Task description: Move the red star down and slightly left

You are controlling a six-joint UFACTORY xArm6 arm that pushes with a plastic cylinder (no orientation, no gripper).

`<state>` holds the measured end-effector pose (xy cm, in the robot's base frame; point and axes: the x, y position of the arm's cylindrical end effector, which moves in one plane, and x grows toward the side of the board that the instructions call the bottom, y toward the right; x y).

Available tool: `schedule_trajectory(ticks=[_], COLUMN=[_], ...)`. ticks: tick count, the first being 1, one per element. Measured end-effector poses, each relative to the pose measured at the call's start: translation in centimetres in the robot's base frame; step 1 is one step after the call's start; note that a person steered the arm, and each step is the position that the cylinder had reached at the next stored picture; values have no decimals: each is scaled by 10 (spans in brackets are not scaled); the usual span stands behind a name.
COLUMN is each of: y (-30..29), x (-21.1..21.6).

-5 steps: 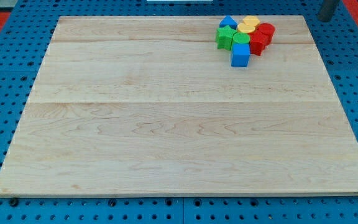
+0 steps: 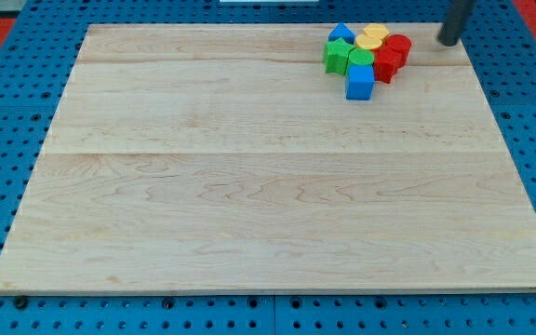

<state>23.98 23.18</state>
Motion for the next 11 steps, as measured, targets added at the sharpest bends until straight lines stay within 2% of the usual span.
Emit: schedule_trajectory(ticks=[1, 2, 5, 7, 9, 11], y=[-47, -58, -77, -125, -117, -79], x=[-1, 2, 97, 140, 153, 177])
